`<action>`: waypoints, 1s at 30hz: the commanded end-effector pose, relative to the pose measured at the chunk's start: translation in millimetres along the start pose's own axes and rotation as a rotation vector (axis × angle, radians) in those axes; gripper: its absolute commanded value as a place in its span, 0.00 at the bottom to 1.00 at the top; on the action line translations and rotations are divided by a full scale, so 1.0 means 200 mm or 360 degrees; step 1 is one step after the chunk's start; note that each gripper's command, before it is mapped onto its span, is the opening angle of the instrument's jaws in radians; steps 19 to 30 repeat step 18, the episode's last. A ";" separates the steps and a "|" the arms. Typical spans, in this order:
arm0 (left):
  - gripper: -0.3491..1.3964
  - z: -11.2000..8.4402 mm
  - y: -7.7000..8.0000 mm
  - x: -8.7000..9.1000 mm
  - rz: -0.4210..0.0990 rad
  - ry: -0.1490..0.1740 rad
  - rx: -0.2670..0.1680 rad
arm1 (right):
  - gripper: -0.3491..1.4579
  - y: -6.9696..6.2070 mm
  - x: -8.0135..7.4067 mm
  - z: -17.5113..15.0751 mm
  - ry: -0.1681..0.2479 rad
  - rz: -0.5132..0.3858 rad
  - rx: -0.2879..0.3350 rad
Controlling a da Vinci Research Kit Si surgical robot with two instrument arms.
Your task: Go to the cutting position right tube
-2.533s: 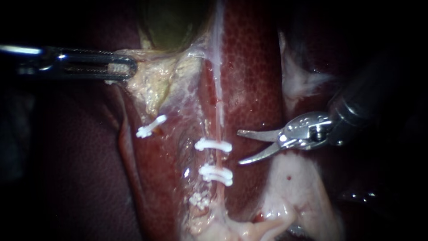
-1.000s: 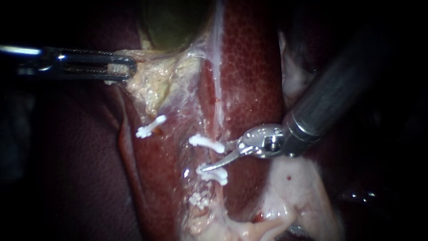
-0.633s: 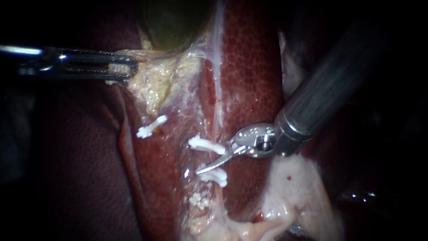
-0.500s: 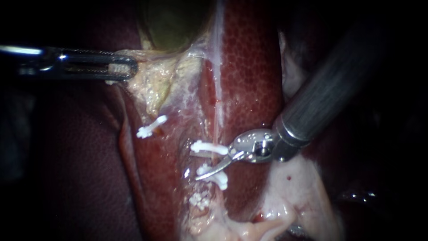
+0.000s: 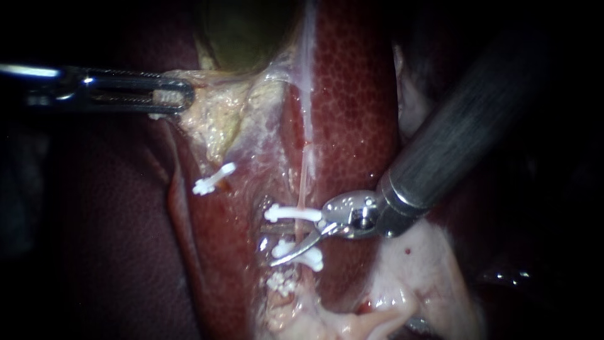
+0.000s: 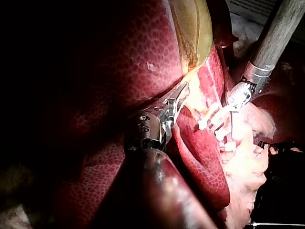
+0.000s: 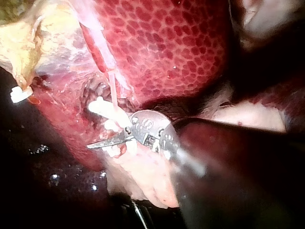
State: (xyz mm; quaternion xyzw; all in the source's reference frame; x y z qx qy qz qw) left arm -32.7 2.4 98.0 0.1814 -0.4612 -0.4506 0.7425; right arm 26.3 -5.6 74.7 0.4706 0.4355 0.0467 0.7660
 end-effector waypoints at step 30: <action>0.00 0.000 0.000 0.000 0.0000 0.0000 -0.0001 | 0.95 0.000 0.000 -0.001 0.0008 0.0018 -0.0009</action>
